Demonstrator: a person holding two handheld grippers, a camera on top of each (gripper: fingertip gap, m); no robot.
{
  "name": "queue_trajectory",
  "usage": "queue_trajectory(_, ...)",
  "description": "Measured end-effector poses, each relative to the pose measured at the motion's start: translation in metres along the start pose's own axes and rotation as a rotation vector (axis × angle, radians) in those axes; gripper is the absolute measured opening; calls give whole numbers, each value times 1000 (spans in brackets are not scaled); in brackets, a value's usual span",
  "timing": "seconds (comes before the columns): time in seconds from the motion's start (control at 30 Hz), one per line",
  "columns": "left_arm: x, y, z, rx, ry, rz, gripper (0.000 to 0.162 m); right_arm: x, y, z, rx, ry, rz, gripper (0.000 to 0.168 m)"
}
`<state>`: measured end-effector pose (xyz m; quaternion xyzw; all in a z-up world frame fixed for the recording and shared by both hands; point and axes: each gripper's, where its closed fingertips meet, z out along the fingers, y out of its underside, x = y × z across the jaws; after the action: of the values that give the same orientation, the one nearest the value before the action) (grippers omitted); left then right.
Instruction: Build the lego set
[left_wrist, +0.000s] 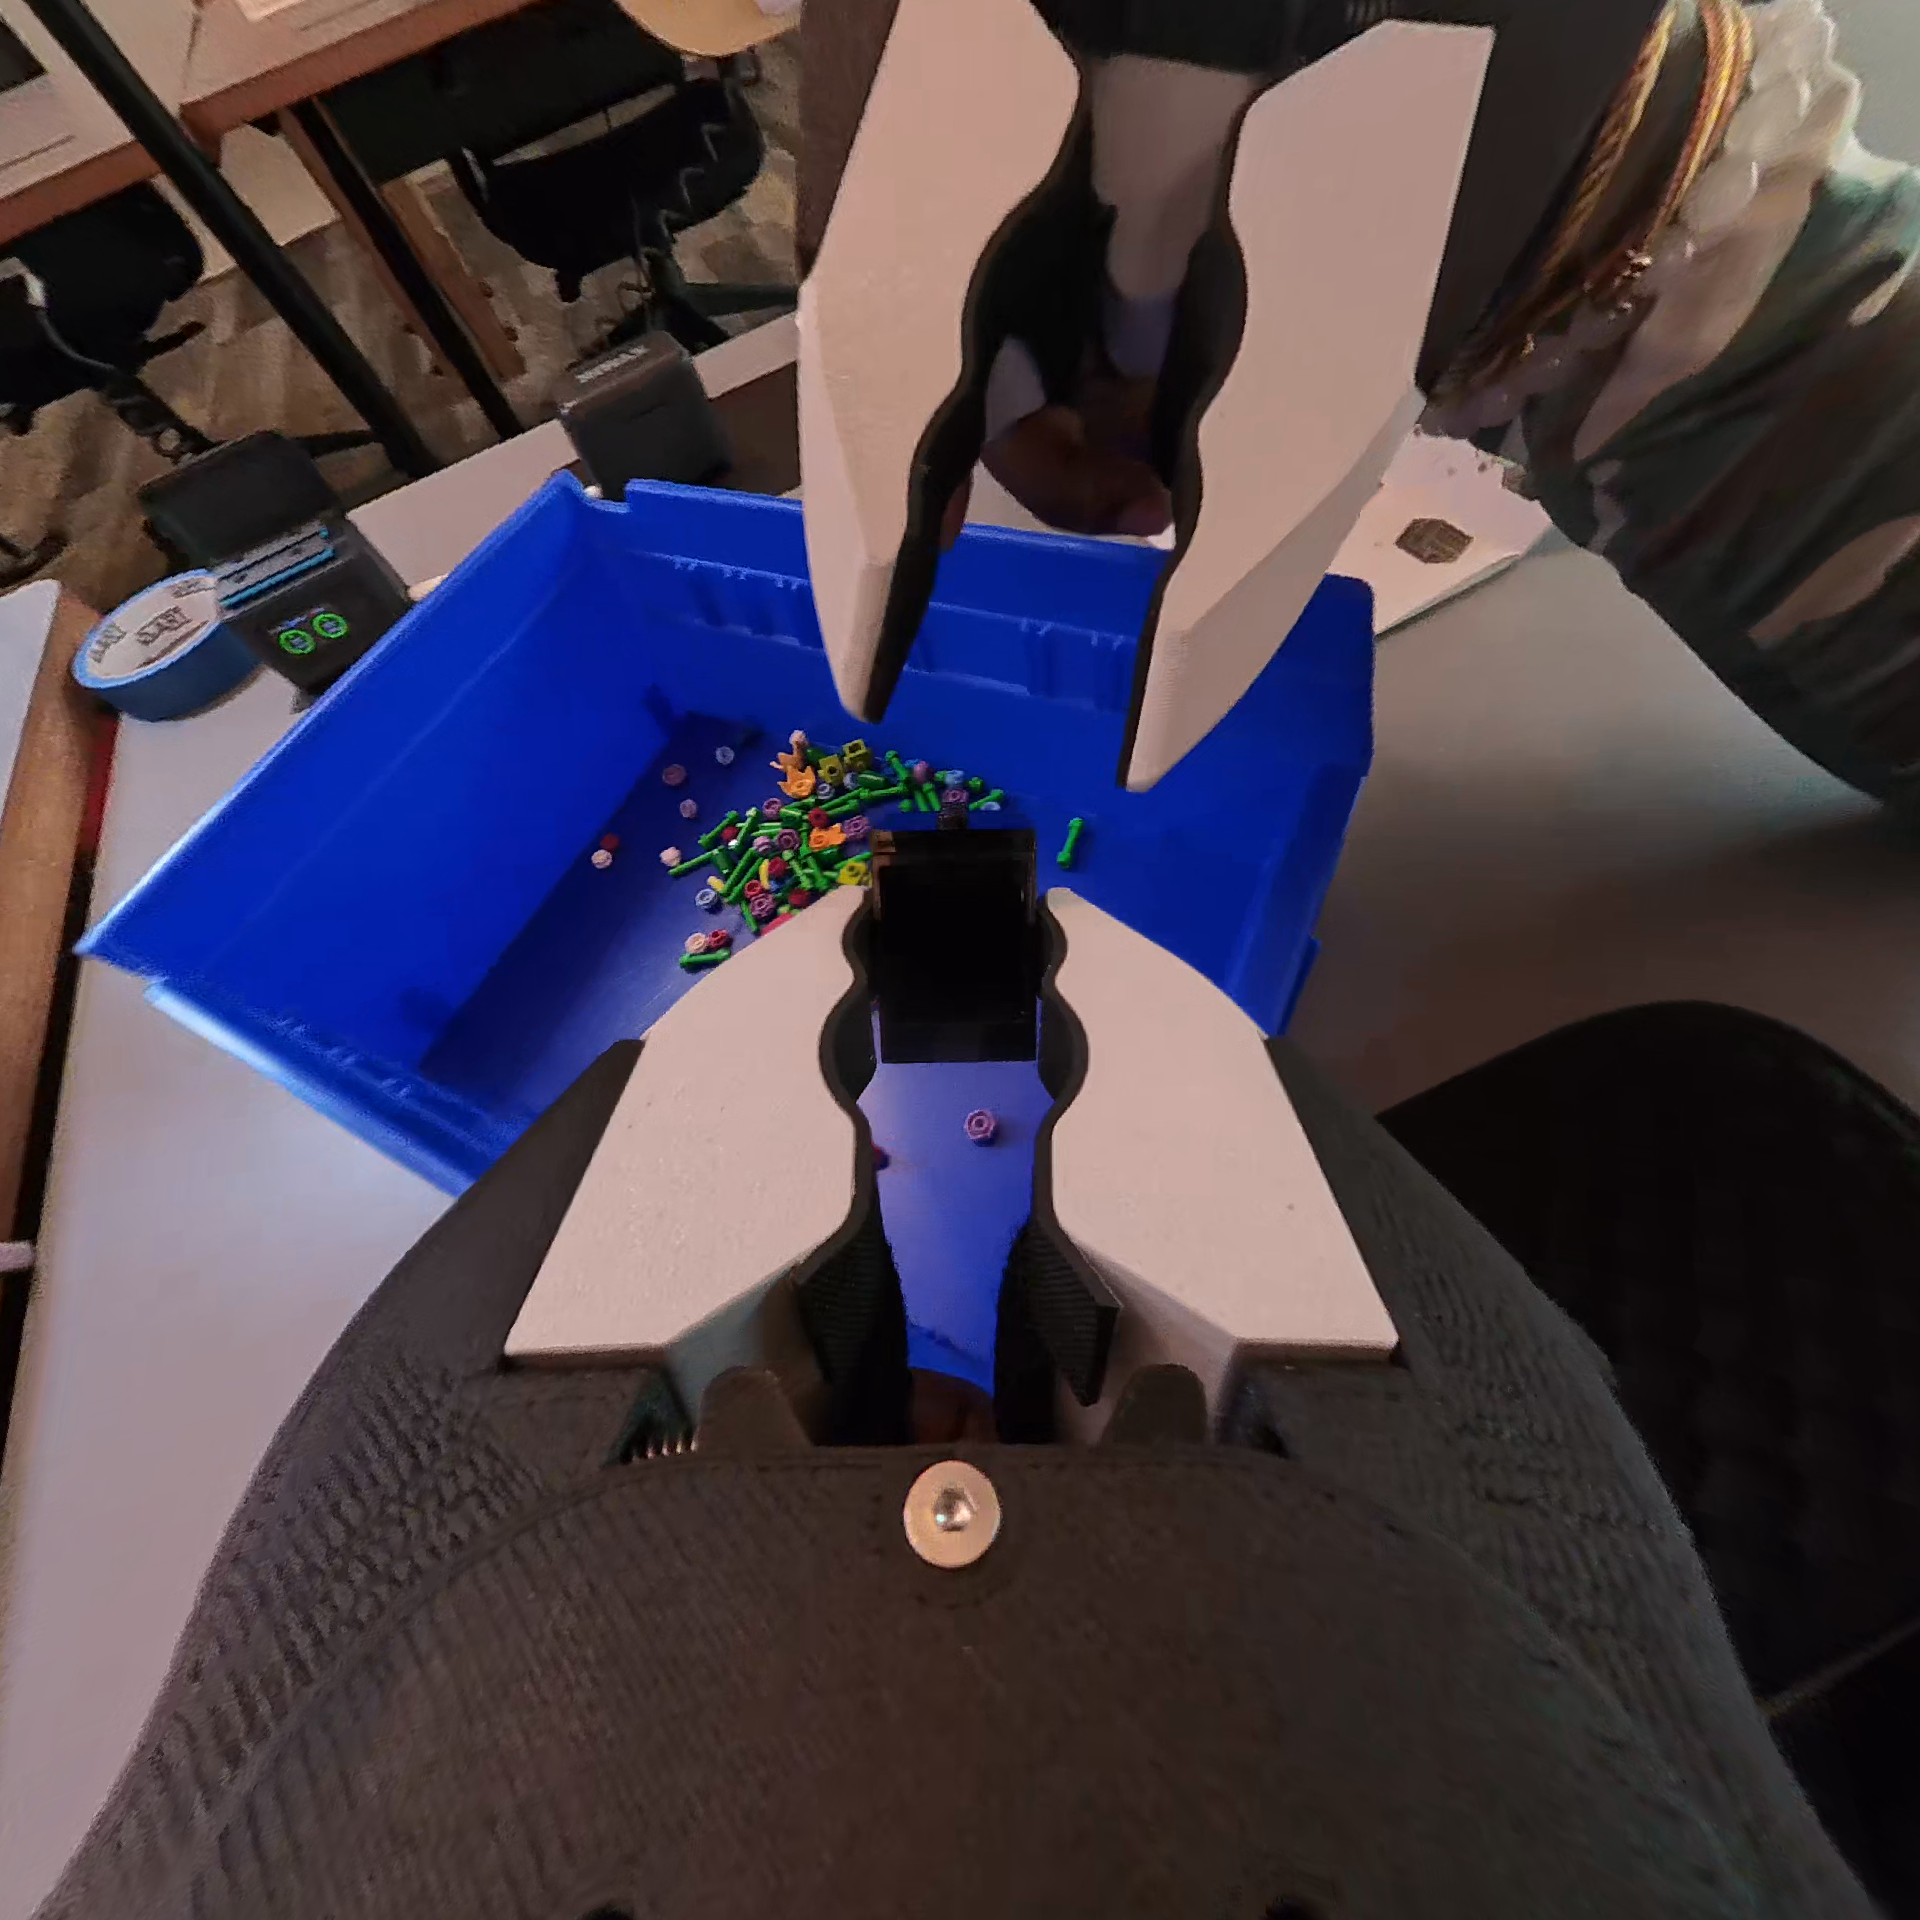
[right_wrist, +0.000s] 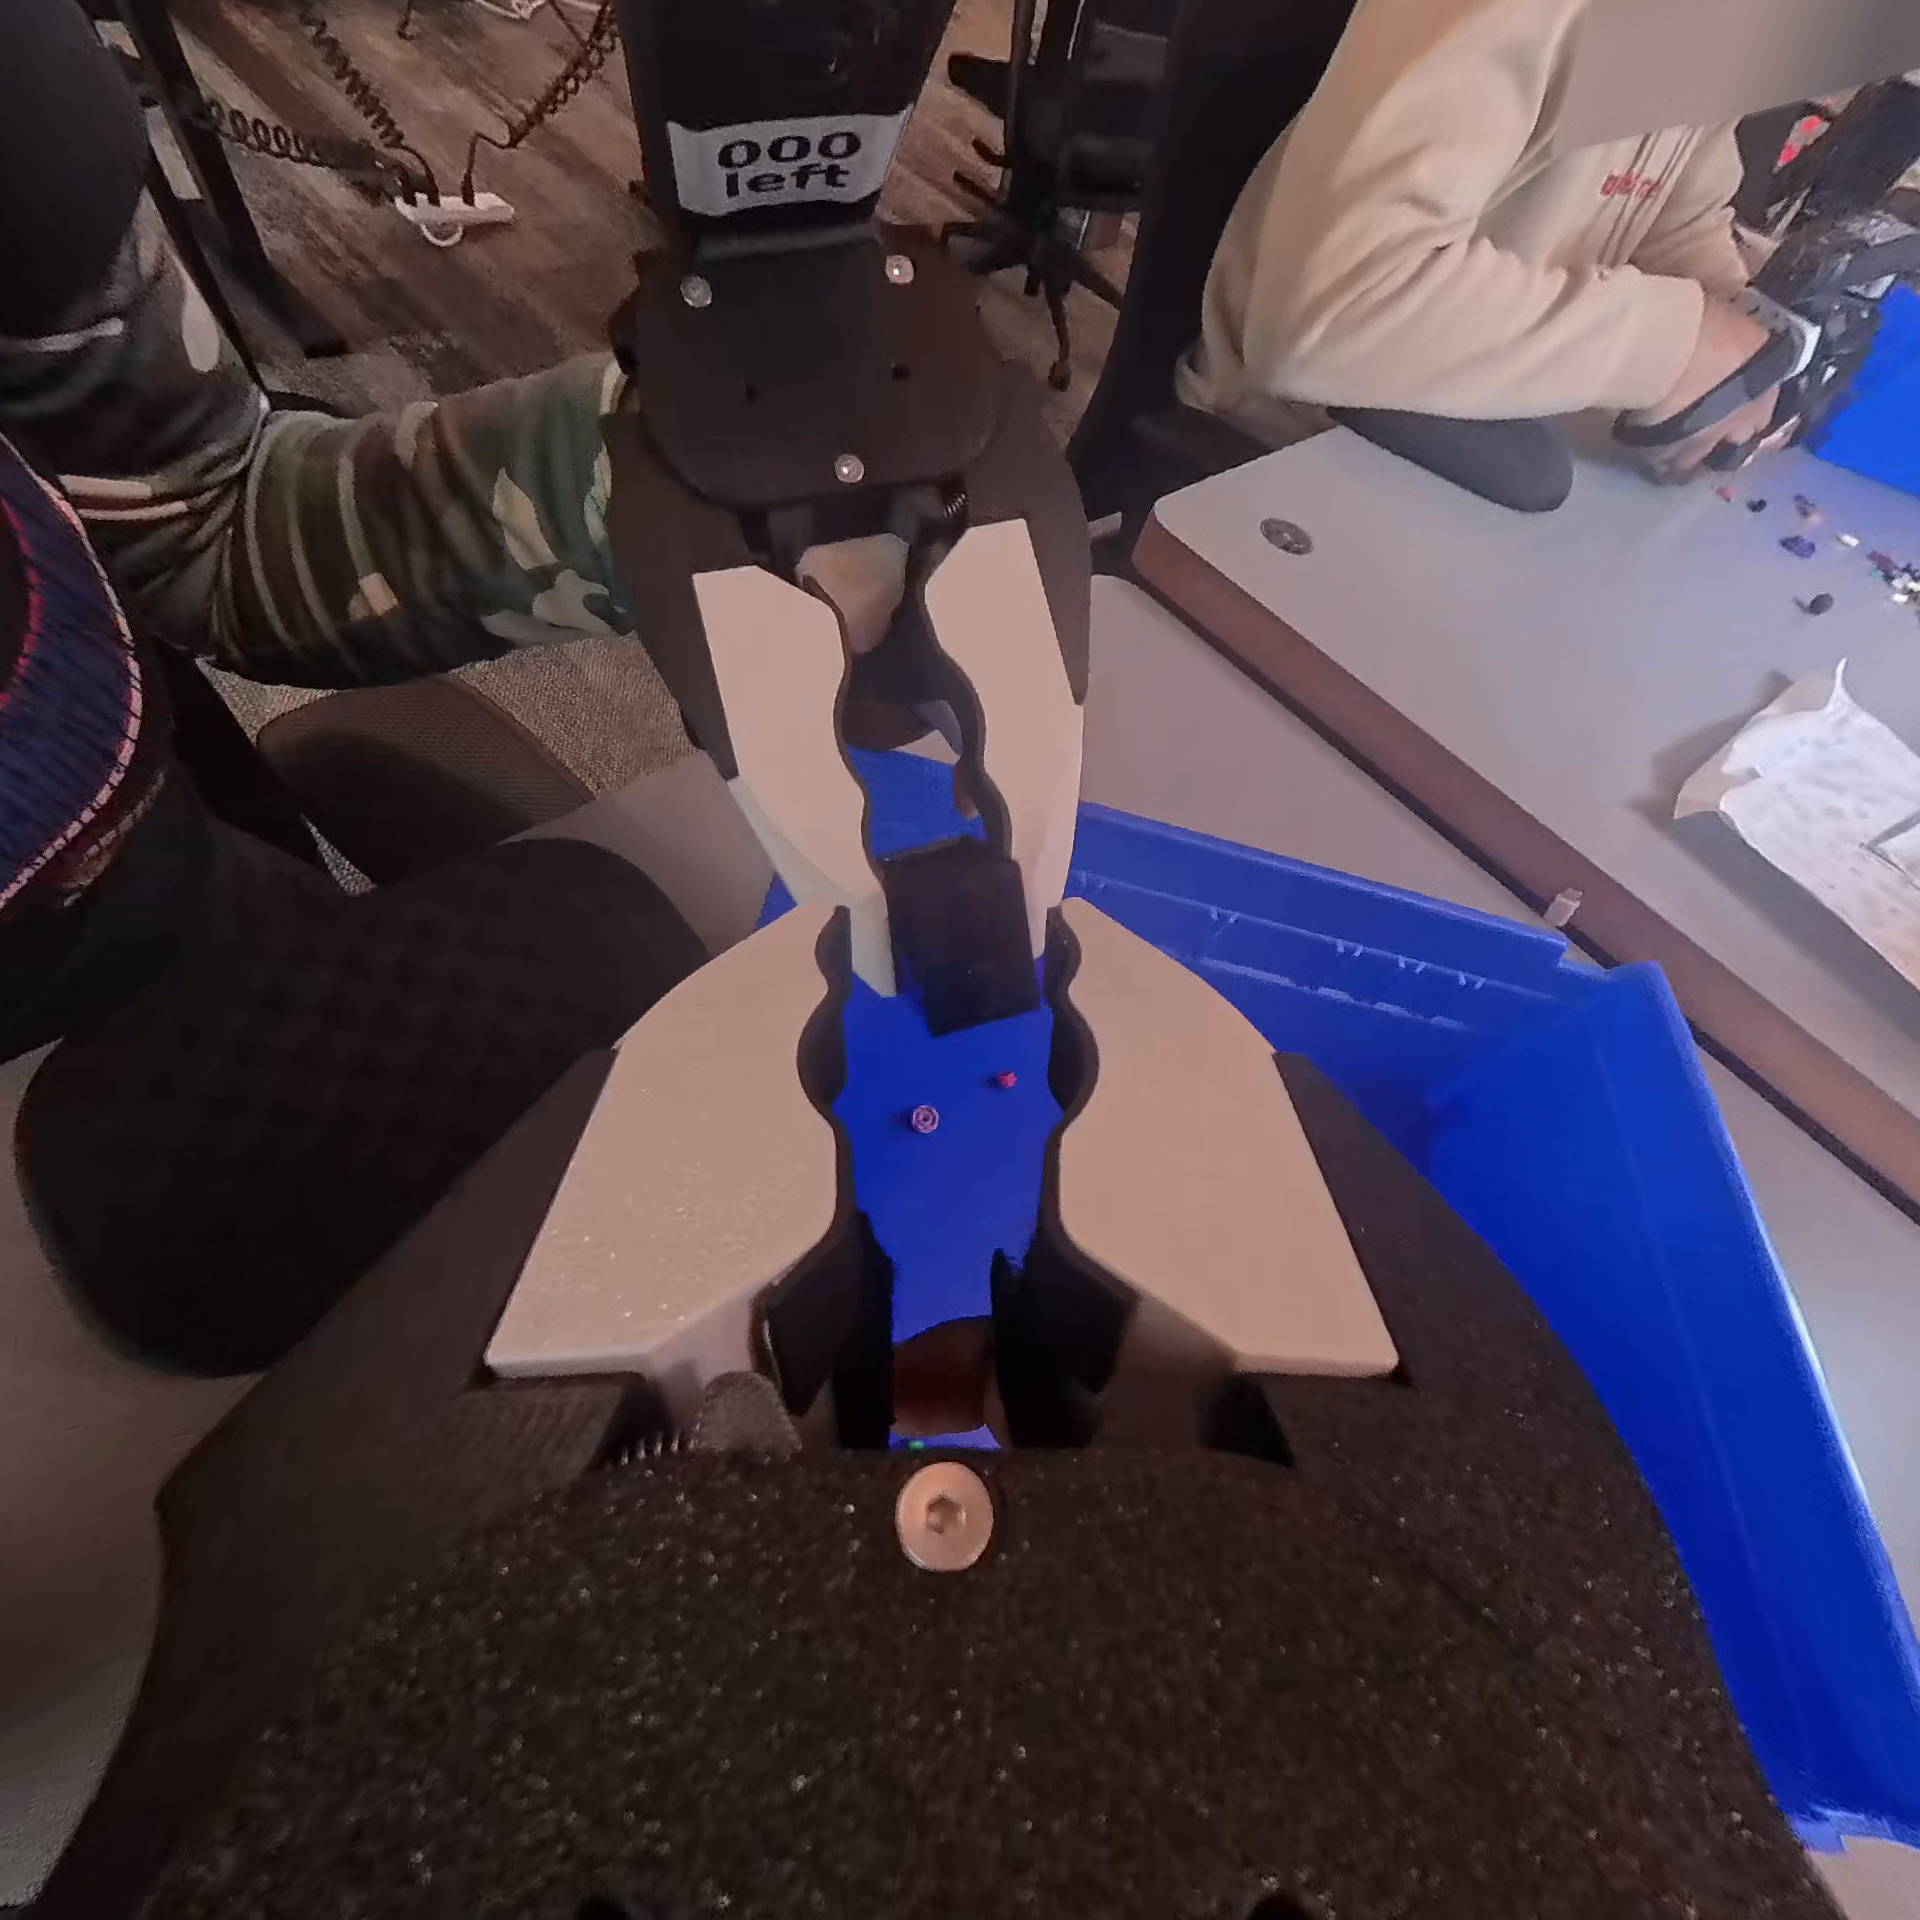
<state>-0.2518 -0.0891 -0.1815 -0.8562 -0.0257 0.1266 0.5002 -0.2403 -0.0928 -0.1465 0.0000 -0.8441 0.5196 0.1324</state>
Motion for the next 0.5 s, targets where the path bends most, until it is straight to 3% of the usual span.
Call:
queue_trajectory(0.17,13,-5,11,0,89,21,27,-4,17,5,-90,-28,-21,26)
queue_trajectory(0.5,24,-21,-1,-1,244,13,28,-13,1,-10,-6,-46,-36,25)
